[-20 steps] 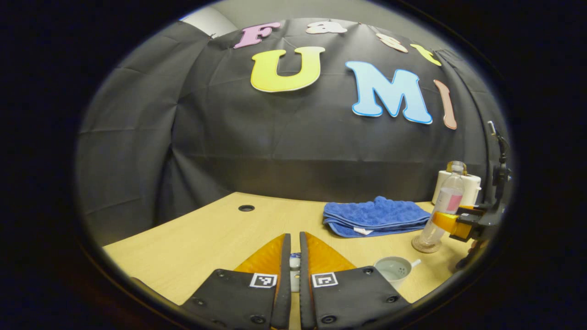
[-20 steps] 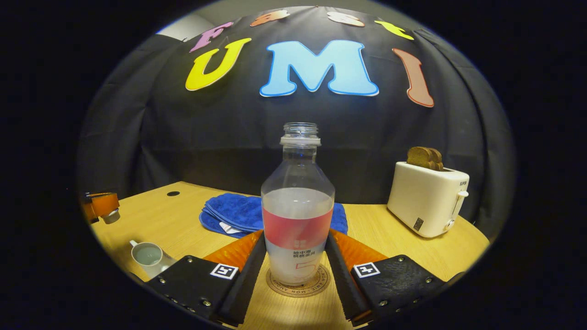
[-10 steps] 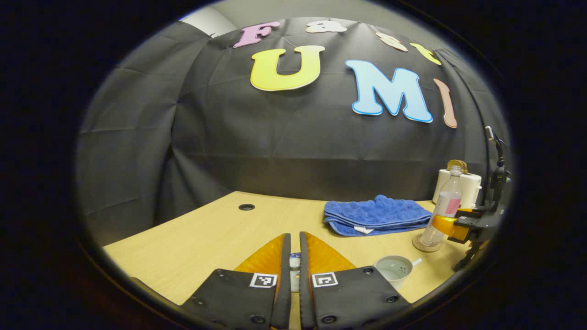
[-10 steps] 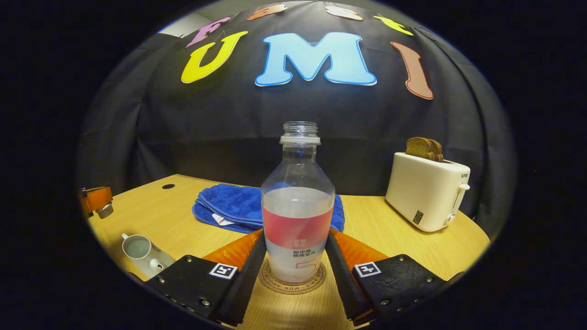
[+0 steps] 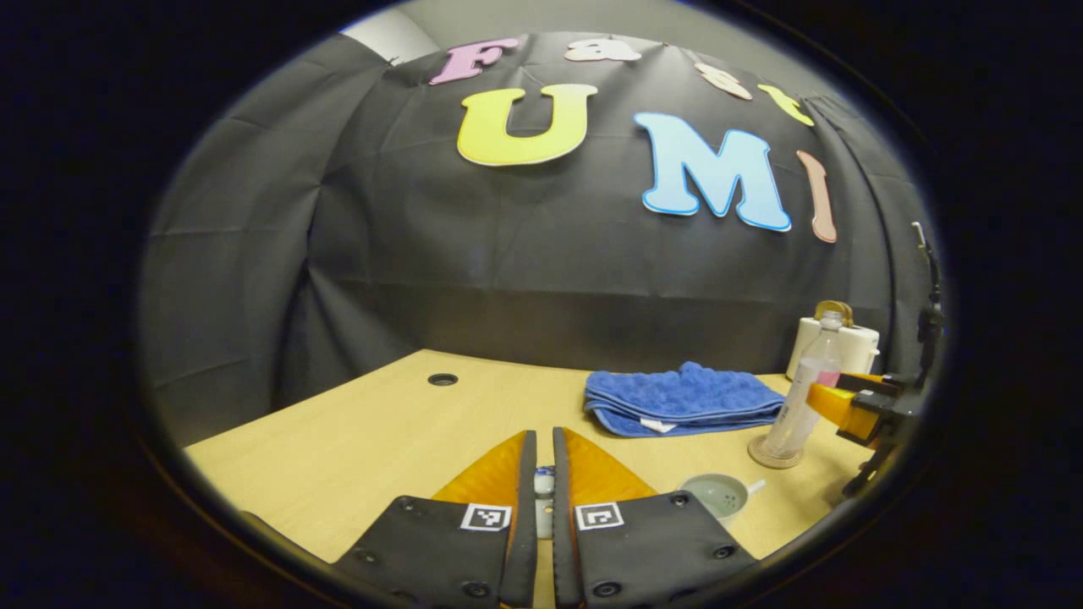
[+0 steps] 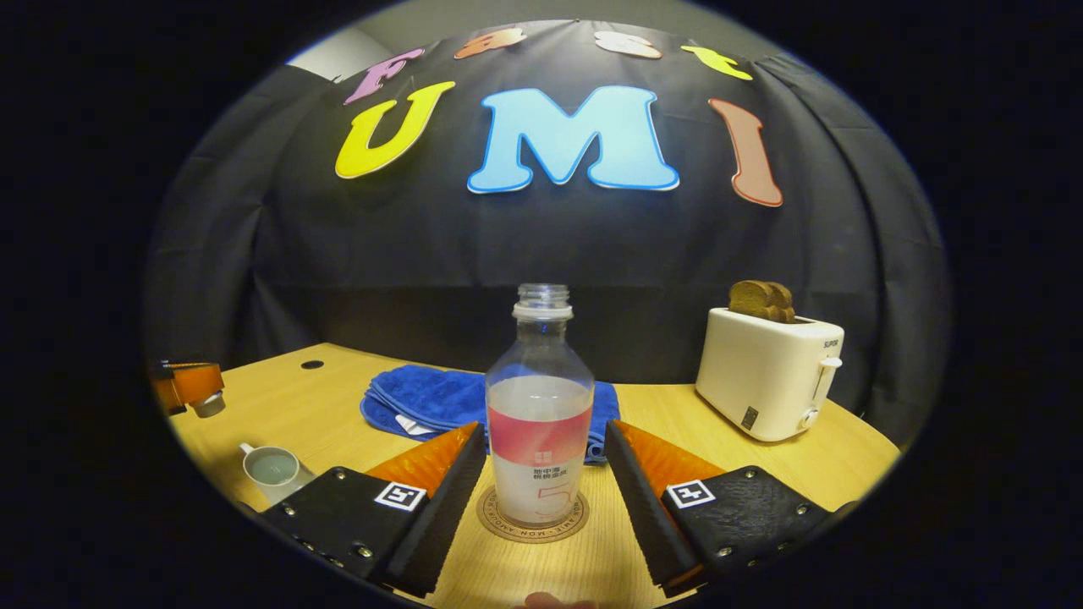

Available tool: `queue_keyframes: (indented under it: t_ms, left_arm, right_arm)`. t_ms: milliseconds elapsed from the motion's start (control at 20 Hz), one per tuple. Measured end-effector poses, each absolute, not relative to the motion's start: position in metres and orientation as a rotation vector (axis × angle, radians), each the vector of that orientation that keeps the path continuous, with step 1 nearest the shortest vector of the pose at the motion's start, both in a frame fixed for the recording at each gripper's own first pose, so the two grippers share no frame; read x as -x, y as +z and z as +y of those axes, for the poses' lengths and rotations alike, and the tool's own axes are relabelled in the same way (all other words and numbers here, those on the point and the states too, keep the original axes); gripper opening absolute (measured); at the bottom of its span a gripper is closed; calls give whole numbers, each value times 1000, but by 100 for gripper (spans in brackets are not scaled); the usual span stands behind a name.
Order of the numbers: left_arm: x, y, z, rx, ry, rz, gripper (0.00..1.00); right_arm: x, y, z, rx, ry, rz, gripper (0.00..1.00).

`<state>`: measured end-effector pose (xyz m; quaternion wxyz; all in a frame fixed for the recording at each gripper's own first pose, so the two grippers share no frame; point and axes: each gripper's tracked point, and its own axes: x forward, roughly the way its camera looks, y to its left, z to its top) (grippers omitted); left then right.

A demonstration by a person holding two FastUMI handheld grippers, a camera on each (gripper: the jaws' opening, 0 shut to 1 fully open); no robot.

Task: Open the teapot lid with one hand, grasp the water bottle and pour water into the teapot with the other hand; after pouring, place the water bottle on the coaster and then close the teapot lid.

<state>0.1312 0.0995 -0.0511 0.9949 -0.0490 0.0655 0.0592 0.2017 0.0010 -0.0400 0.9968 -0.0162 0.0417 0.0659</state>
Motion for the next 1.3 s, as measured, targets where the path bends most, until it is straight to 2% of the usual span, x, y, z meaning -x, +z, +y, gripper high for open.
queue_keyframes:
  t_ms: [250,800,1300]
  left_arm:
    - [-132,-48,90,129,79,120,15]
    - [-137,-37,38,199,-80,109,14]
    - [-138,-37,-18,132,-204,93,14]
  right_arm:
    - [-176,-24,-19,-61,75,-5,88]
    - [-164,-14,-38,-126,50,-25,89]
    - [-158,-3,-41,-130,49,-47,89]
